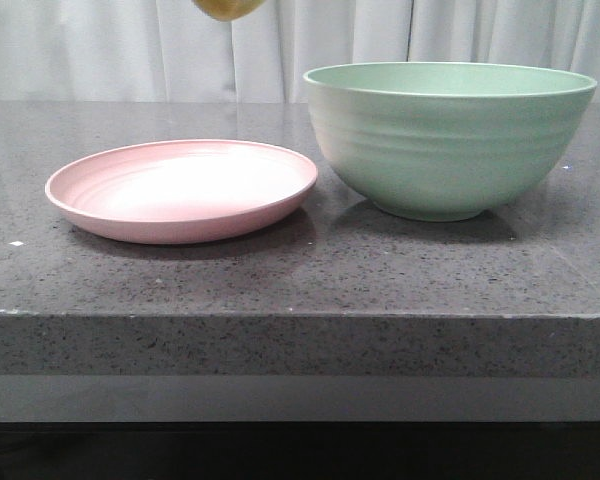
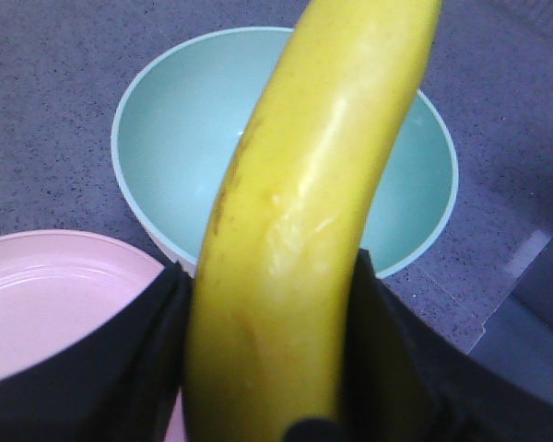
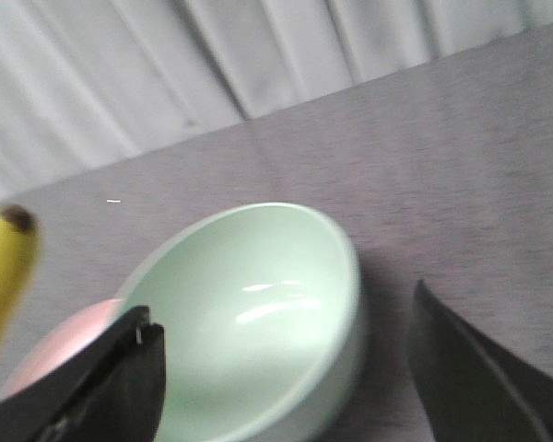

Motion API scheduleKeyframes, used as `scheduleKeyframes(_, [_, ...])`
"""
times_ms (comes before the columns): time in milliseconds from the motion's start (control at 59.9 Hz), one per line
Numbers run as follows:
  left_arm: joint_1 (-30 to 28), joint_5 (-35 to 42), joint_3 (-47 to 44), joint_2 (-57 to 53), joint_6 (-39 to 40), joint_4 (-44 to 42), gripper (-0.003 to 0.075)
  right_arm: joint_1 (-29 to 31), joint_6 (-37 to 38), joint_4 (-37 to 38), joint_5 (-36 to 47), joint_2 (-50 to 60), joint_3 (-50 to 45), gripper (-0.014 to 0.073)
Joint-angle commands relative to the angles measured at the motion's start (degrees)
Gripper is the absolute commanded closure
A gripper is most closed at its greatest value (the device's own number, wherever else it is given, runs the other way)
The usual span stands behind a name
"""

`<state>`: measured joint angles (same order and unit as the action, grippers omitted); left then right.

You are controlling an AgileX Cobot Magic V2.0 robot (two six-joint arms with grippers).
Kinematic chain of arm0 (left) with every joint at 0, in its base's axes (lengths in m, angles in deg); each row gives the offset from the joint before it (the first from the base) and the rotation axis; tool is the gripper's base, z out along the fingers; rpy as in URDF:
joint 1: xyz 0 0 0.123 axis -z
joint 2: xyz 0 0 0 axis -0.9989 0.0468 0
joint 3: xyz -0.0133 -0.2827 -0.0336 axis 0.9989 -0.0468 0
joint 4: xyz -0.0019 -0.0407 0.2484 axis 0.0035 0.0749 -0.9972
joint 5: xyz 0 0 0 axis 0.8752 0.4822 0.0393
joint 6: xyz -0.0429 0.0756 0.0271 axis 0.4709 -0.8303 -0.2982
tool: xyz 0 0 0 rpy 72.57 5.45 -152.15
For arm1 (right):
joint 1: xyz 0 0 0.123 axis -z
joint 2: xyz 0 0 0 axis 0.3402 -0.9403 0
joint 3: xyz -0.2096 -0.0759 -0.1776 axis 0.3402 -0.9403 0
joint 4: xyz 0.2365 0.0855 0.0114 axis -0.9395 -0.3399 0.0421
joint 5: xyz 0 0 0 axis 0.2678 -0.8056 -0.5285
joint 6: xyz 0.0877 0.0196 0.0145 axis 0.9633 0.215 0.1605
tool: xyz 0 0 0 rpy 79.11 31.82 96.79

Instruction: Transfer banana from pink plate to green bowl

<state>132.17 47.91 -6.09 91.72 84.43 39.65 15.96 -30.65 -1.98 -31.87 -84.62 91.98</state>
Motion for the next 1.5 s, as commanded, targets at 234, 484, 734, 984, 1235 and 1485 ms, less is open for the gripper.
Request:
scheduleKeyframes(234, [0.4,5.1,1.6,-1.9,0.2,0.6,0.0525,-14.9,-0.7,-15.3,8.7,-11.1,10.2,0.0033])
scheduleKeyframes(484, [0.4,5.1,1.6,-1.9,0.2,0.6,0.0525,-22.1,-0.7,-18.0,11.2,-19.9,16.4,0.0033])
scheduleKeyframes(734, [0.4,5.1,1.6,-1.9,0.2,0.6,0.0525,-24.2,-0.7,-18.2,11.3,-26.3,20.7,0.0033])
scheduleKeyframes(984, [0.4,5.3,1.6,-1.9,0.2,0.6,0.0525,-24.2,-0.7,-18.4,12.1,-29.0,21.3,0.0033])
scheduleKeyframes(1235, [0.4,5.4,1.6,-1.9,0.2,0.6,0.0525,-24.2,-0.7,-18.5,11.4,-30.8,21.4,0.0054])
scheduleKeyframes(1485, [0.4,5.4,1.6,-1.9,0.2,0.6,0.0525,-24.2,-0.7,-18.5,11.3,-30.8,21.4,0.0425])
